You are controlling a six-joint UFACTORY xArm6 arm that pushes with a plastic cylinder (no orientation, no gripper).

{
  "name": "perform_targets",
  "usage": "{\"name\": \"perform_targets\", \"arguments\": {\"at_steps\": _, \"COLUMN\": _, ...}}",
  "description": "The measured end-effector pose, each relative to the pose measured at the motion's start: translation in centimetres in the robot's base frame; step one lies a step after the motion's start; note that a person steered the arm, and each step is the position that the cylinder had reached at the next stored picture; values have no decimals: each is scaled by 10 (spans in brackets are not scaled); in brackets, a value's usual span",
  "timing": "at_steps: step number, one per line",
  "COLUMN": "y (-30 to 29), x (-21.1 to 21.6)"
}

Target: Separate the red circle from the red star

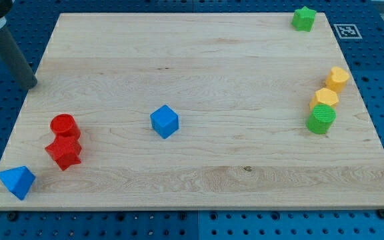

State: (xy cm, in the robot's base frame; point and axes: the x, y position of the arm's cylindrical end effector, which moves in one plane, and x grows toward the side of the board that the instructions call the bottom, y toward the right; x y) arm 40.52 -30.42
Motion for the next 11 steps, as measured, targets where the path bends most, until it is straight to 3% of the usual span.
{"name": "perform_targets", "arguments": {"at_steps": 3, "y": -1, "x": 48}}
{"name": "perform_targets", "arguments": {"at_steps": 4, "y": -1, "x": 84}}
{"name": "perform_targets", "arguments": {"at_steps": 6, "y": 18, "x": 92}}
{"name": "perform_targets", "arguments": {"at_steps": 11, "y": 127, "x": 95}}
